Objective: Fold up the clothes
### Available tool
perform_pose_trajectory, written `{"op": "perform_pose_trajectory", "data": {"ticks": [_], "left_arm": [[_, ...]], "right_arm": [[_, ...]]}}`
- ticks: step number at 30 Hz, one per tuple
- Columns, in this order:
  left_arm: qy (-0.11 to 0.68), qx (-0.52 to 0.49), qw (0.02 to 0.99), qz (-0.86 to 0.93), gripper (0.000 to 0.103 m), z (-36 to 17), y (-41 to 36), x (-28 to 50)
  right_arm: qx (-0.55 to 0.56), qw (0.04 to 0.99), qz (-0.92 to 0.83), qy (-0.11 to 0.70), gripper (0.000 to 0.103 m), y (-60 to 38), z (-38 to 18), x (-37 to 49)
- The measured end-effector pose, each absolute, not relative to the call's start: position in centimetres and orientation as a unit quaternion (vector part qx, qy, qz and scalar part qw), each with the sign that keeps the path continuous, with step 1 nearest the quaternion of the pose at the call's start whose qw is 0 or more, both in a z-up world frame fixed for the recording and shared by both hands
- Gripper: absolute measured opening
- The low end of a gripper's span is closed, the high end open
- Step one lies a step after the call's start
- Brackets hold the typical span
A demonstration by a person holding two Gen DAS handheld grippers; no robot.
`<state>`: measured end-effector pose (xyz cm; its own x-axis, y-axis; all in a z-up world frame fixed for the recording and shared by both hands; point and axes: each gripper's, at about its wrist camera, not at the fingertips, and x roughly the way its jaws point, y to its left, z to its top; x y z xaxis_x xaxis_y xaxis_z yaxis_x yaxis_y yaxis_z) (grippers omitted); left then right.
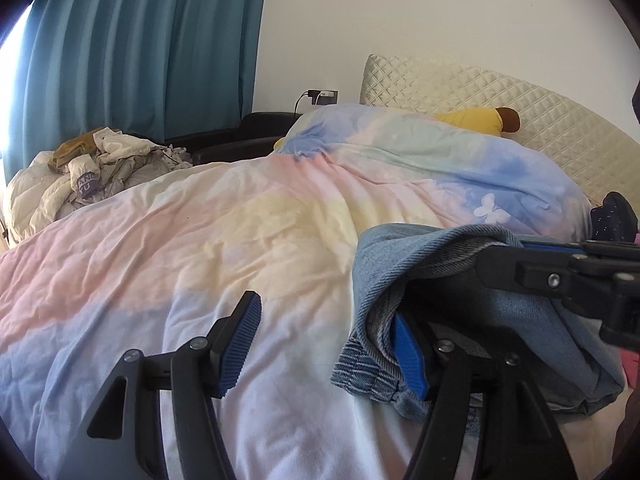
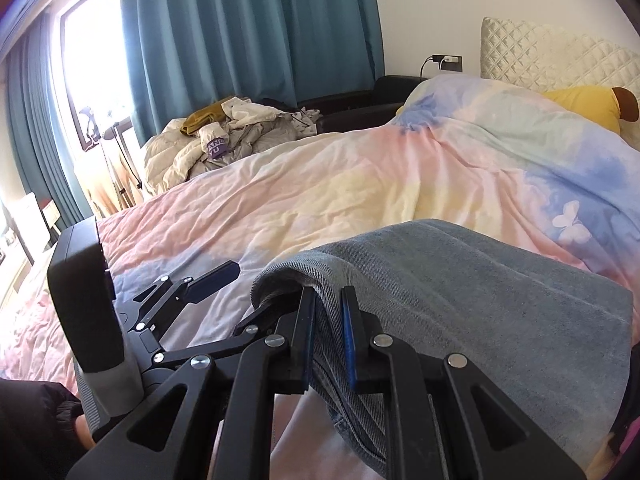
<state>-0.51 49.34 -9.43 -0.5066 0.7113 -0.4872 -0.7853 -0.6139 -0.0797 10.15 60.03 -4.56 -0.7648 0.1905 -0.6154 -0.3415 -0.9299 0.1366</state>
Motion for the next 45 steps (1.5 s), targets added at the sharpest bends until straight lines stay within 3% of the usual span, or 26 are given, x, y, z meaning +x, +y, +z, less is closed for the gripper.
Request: {"op": "perform_pose_trajectory", "data": {"ticks": [8,19,31,39,45], "left_arm": [[0.04,-0.264,0.422,0.866,0.066,-11.2,47.1,-0.7],[-0.096,-0.413,0.457,0.782,0.065,-15.4,45.2,-5.5],[-0.206,-0.462,0.514,0.692,0.065,-15.3,41.5,-6.8],[-0.131,-0.415,0.542,0.719,0.065,-11.0,45.9,-4.2],[-0.029,-0.395,0.481,0.782,0.065,-11.9,48.5,-3.0]], "right_arm": [[-0.332,0.125,0.93,0.096,0.012,58.5,-6.4,9.8],[-0.372,0.096,0.923,0.04,0.015,55.9,-12.0,8.3],[-0.347,0.14,0.925,0.064,0.019,55.5,-12.1,9.2],[-0.3,0.17,0.932,0.108,0.023,55.7,-9.2,13.8],[-0.259,0.302,0.911,0.112,0.023,58.8,-7.7,19.8]]}}
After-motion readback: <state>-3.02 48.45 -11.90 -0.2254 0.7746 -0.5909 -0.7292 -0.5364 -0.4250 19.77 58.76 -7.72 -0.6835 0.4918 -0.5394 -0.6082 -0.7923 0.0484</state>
